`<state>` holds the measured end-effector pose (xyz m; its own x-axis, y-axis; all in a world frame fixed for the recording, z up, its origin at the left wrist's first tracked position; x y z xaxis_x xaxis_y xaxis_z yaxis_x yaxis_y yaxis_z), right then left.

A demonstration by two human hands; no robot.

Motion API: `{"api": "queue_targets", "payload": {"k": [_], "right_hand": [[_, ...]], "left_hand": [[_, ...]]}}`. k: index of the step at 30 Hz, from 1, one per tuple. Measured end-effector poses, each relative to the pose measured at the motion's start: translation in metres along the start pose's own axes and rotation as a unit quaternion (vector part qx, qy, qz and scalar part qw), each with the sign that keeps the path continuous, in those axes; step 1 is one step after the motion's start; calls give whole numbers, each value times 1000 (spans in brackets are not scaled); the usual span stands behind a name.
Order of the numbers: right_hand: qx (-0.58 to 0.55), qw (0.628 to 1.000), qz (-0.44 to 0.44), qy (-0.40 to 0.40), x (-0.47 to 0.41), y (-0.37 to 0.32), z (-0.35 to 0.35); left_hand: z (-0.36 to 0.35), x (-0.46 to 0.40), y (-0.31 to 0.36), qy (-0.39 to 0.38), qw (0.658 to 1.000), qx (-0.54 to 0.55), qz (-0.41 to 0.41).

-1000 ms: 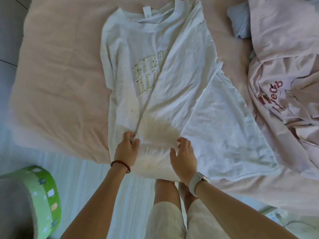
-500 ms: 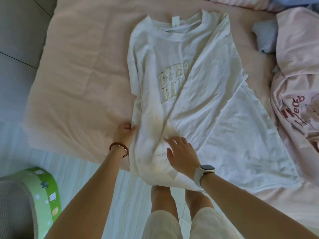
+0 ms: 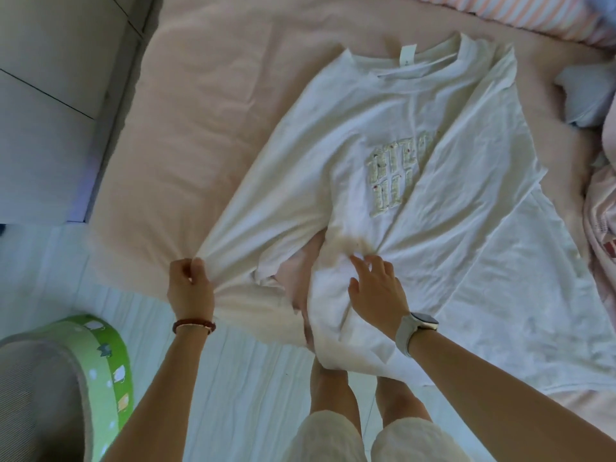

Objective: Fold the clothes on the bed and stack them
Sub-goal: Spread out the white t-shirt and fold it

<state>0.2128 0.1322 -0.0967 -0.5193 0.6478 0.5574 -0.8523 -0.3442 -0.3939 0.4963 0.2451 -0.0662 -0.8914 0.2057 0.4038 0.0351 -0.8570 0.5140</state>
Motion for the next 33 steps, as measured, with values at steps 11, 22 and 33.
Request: {"api": "queue_targets", "payload": {"k": [11, 22, 33], "right_hand": [[-398, 916, -45, -6, -36, -73, -2], [-533, 831, -161, -4, -46, -96, -11], [-385, 873, -258, 155, 2, 79, 55]], "left_hand": [[-20, 45, 36, -450, 891, -55, -41], [-43, 8, 22, -325, 941, -52, 80], [-158, 56, 196, -208, 819, -277, -458]]}}
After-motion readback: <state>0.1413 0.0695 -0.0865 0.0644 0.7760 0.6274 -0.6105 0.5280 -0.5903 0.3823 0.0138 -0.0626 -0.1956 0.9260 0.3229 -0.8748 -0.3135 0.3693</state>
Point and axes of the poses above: each hand's wrist, its own x-axis away from the middle knuckle, its own z-axis out of the back of the hand, y = z × x, the point moved 7 cm from there along -x, towards the middle knuckle, and after that the axes turned 11 degrees about z, right-handed, at the moved point
